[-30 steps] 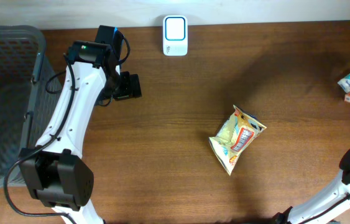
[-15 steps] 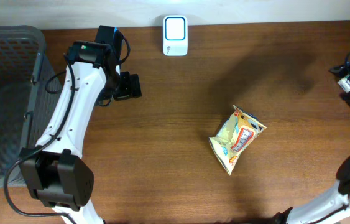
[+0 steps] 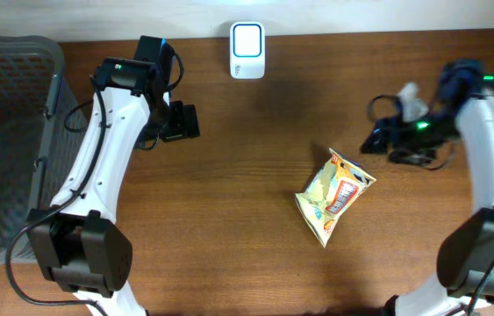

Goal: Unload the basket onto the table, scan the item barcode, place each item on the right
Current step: 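Move the right gripper back toward the yellow chip bag, then grasp the yellow chip bag's edges with both grippers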

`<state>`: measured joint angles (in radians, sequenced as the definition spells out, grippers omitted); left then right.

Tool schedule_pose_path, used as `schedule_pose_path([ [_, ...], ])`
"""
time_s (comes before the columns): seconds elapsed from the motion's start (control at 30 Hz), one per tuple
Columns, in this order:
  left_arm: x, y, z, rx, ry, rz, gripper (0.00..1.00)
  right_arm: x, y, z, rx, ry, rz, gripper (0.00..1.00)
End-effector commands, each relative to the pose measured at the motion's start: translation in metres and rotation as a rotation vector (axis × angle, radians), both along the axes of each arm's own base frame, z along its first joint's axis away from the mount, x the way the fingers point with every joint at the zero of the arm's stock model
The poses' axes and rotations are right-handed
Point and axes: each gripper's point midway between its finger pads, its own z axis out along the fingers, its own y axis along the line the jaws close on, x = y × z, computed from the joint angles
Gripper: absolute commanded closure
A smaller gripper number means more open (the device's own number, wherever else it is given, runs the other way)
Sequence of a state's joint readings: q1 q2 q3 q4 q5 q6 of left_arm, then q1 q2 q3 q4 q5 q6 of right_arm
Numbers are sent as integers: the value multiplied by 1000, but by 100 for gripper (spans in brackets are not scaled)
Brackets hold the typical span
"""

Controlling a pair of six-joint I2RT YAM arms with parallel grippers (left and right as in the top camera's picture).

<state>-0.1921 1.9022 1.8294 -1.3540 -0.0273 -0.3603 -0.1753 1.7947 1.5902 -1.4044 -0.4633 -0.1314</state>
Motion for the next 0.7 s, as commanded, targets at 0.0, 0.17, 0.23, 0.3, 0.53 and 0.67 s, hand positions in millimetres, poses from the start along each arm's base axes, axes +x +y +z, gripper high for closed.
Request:
schedule_pose_path([
  [0.0, 0, 3, -3, 6, 7, 16, 1, -6, 22, -14, -74, 7, 130, 27],
  [0.17, 15, -3, 0, -24, -52, 13, 1, -4, 45, -18, -115, -22, 227, 1],
  [0.23, 16, -5, 0, -38, -57, 11, 1, -5, 44, -23, -154, -14, 244, 1],
  [0.3, 16, -8, 0, -54, -54, 15, 1, -9, 44, -29, -161, 12, 251, 1],
  [0.53, -21, -86, -7, -337, 71, -215, 0, -8, 20, -70, -302, 68, 169, 1],
  [0.67, -54, -107, -35, -284, 167, -289, 0, -9, 21, -91, -299, 54, 168, 8],
])
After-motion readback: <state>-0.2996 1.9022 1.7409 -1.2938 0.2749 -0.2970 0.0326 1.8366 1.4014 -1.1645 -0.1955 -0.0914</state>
